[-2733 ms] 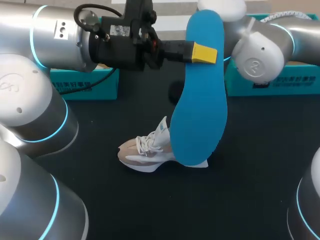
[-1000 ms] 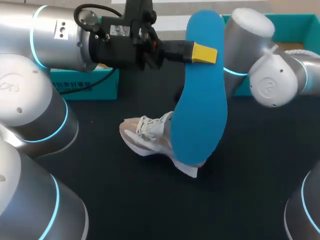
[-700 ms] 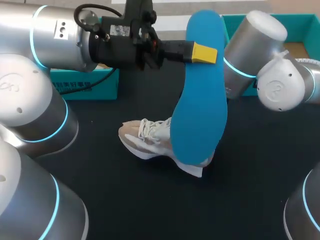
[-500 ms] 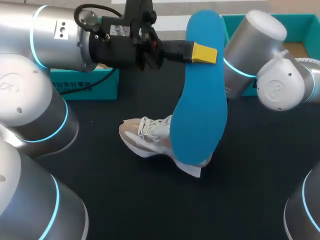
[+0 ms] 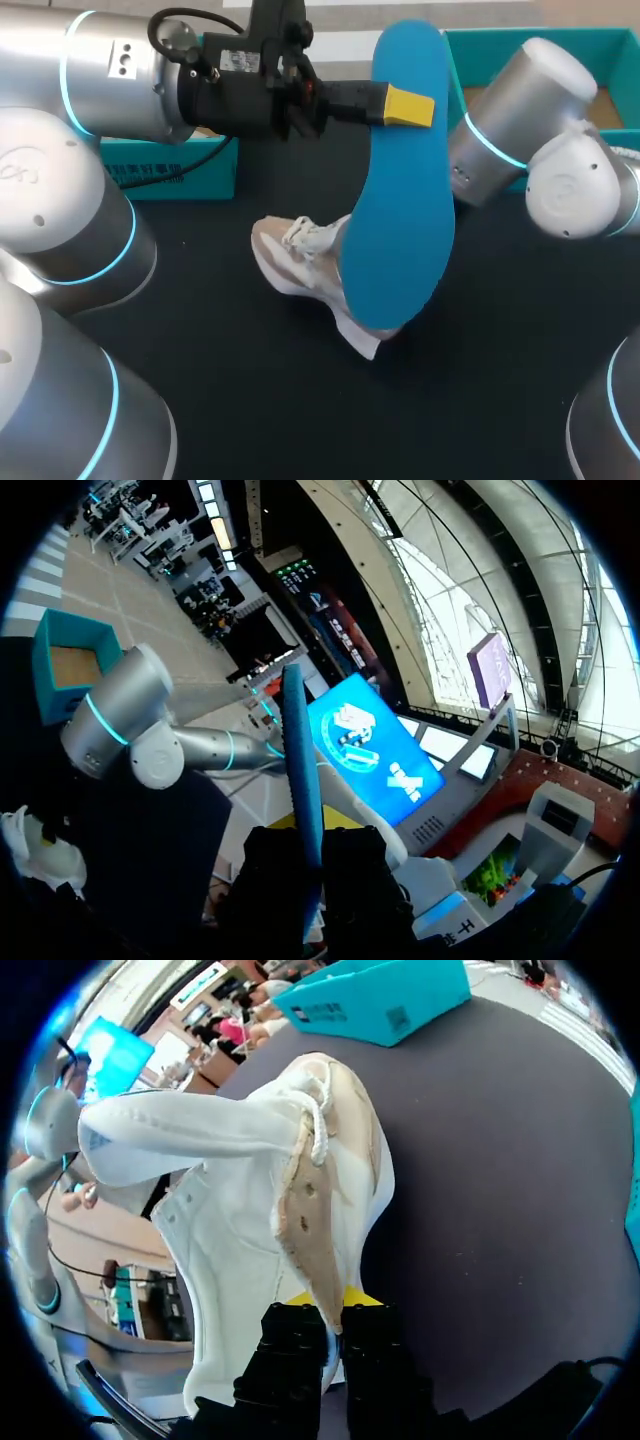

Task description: Take the shoe out of the shoebox, open the shoe tongue, remove and reinsert the insole, then place the shoe into the shoebox

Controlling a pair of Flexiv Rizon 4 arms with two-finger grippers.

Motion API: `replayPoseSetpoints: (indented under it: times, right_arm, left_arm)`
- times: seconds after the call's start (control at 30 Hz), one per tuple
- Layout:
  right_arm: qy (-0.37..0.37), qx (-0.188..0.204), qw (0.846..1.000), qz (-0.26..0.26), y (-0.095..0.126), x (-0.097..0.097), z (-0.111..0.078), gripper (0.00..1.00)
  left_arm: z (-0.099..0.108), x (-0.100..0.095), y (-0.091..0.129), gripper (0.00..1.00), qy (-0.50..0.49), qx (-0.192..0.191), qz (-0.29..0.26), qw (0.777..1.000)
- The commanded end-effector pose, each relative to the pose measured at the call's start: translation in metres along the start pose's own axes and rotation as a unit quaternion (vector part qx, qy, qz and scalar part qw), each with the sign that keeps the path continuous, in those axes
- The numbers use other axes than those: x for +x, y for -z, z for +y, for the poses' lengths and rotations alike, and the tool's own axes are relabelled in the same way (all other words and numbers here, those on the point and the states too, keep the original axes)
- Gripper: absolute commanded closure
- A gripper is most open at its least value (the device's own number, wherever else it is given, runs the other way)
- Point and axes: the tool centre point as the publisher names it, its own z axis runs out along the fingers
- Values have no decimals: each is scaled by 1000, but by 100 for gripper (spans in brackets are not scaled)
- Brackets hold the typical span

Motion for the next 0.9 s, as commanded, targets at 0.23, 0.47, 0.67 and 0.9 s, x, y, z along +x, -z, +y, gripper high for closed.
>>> replayPoseSetpoints:
  times: [0.23, 0.47, 0.67, 0.9]
  right_arm:
    - [-190, -43, 978, -69, 10, 13, -3, 100]
    - [-190, -43, 978, -69, 10, 13, -3, 100]
    - [-211, -50, 973, -80, 4, 16, 3, 100]
    - [-302, -74, 944, -115, -12, 20, 11, 100]
  left_arm:
    - [2, -1, -1, 100, 0, 1, -1, 1000]
    - [2, -1, -1, 100, 0, 1, -1, 1000]
    - [2, -1, -1, 100, 0, 1, -1, 1000]
    - [2, -1, -1, 100, 0, 1, -1, 1000]
